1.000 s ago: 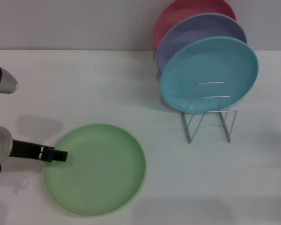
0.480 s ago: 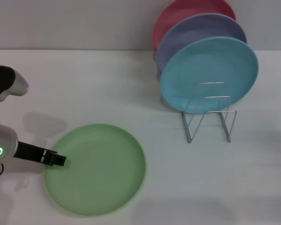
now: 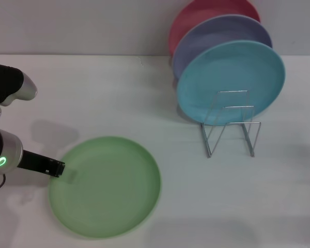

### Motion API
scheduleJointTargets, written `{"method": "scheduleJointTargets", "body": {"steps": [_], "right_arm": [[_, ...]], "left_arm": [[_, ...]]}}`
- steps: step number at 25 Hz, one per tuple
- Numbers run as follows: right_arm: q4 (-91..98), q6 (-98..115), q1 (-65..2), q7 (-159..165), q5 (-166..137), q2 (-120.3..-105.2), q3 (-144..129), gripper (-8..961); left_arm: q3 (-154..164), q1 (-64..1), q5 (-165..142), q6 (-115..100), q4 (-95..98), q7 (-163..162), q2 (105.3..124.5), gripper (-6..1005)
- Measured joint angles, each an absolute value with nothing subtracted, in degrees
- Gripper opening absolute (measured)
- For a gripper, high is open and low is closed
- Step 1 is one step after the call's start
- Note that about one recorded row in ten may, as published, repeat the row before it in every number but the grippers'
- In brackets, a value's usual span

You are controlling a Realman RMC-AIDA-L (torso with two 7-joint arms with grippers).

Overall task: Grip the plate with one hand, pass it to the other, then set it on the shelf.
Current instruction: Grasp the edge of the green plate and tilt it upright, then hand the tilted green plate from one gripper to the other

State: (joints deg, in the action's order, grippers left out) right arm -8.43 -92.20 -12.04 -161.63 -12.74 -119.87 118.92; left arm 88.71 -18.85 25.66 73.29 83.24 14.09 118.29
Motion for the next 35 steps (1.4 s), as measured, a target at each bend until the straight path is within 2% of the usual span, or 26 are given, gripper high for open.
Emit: {"method": "scheduleJointTargets", "body": {"steps": [12,35], "right_arm": [[-8.43,-92.51,-11.98,-161.58,-12.74,-119.88,118.92,827],[-10.89,-101.1,-12.24,-157.02,-12.19,-119.87,119.21,828]], "left_arm": [[88.77,-18.9,25.79,73.28,83.58,15.21,118.29,33],[85.19,-17.52,30.83,70.57,98.5,24.13,118.32,31]]}}
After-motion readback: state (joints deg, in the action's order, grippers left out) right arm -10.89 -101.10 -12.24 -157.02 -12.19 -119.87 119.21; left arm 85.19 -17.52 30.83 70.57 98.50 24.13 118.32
